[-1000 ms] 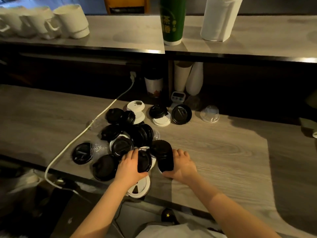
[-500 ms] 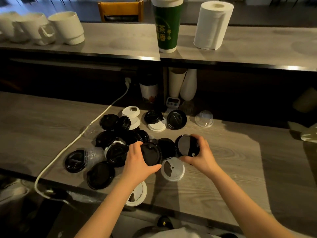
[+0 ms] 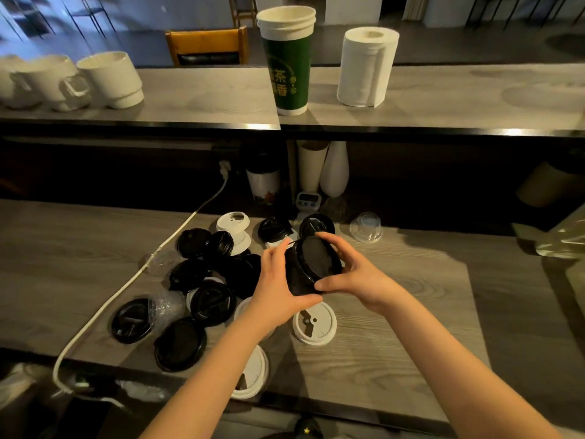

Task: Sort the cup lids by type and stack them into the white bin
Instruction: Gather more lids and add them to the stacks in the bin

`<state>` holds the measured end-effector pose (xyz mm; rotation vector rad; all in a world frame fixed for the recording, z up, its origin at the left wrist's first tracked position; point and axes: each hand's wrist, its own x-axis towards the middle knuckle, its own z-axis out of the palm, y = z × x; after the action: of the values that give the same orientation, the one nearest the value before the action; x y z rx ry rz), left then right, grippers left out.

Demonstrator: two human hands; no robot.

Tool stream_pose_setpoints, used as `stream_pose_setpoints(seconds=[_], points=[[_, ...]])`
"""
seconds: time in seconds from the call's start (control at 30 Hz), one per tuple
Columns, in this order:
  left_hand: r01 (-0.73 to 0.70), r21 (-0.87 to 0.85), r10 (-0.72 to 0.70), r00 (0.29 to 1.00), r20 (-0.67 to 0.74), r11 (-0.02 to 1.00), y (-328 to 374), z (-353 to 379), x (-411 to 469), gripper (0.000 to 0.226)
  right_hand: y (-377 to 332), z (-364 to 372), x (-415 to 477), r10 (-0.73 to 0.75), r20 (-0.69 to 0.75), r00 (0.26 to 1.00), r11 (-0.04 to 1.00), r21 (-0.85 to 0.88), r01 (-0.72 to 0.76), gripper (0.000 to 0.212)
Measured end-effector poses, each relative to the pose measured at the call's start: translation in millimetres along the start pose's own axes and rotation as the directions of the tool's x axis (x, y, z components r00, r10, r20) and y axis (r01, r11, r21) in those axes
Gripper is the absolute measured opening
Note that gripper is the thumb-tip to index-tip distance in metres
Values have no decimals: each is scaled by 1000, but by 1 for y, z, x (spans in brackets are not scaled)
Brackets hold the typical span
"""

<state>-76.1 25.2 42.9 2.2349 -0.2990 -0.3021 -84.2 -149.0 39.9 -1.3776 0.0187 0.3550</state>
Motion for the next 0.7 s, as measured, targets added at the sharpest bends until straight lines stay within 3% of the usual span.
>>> stream_pose_setpoints(seconds=[0.1,0.23,0.3,0.47,0.57,0.63,0.7], points=[[118,-334,-72,986,148,935,-6,-7,-2,109,2,-3,1,-34,-1,999,989,-141,33,85],[217,-766,-149,976,159,605,-7,-8,0,62,5,-2,5,-68,-4,998,917,-394,61,96],[196,-811,-168,978,122,552,-7,-7,2,50,6,1,5,-88,42,995,861,-500,97,100],[166,-762,-168,983,76,626,-15,-4,3,55,7,11,3,-151,98,984,743,-645,179,103],[121,-758,-155,988,27,641,-18,-6,5,56,8,12,2,-152,74,986,803,-573,166,101],[95,-751,-156,988,-11,654,-19,-8,5,58,5,12,-2,-91,34,995,941,-324,97,90],[92,-750,-150,989,-11,655,-23,-8,6,60,4,13,-5,-20,-3,1000,994,-105,19,68]])
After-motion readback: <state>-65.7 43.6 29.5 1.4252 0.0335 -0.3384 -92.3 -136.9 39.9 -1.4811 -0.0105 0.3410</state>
